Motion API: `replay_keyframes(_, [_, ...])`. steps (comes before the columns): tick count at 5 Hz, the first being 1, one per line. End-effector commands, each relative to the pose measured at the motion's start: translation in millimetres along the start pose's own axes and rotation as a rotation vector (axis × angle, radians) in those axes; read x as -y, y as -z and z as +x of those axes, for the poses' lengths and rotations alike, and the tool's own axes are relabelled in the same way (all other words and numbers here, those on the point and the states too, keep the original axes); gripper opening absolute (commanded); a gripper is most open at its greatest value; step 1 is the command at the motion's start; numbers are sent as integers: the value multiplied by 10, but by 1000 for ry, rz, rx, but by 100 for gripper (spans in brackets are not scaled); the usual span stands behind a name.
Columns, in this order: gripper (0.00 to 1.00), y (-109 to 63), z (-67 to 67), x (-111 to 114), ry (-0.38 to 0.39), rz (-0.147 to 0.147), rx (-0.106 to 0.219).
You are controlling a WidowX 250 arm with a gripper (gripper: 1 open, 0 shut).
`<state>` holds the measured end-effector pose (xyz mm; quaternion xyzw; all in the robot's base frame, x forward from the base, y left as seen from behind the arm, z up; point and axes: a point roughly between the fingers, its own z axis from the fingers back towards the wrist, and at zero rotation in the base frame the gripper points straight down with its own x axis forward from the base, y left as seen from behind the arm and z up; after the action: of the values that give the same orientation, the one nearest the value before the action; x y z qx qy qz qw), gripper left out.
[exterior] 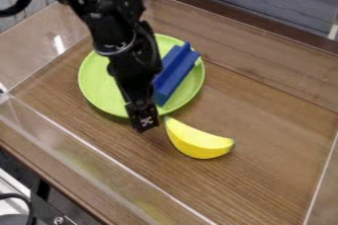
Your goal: Put the banana in the green plate
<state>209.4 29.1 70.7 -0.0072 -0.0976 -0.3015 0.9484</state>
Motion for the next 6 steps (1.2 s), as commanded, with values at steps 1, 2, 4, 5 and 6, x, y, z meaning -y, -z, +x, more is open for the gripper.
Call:
replay_keyframes(1, [100,-114,172,39,49,11,34])
replay_keyframes(2, [100,-180,213,113,15,15,39])
replay_keyframes(4, [100,-249,291,284,45,0,50])
replay_keyframes(5, [100,-240,330,366,112,-14,57])
replay_keyframes(6, [100,-110,326,430,168,-22,64])
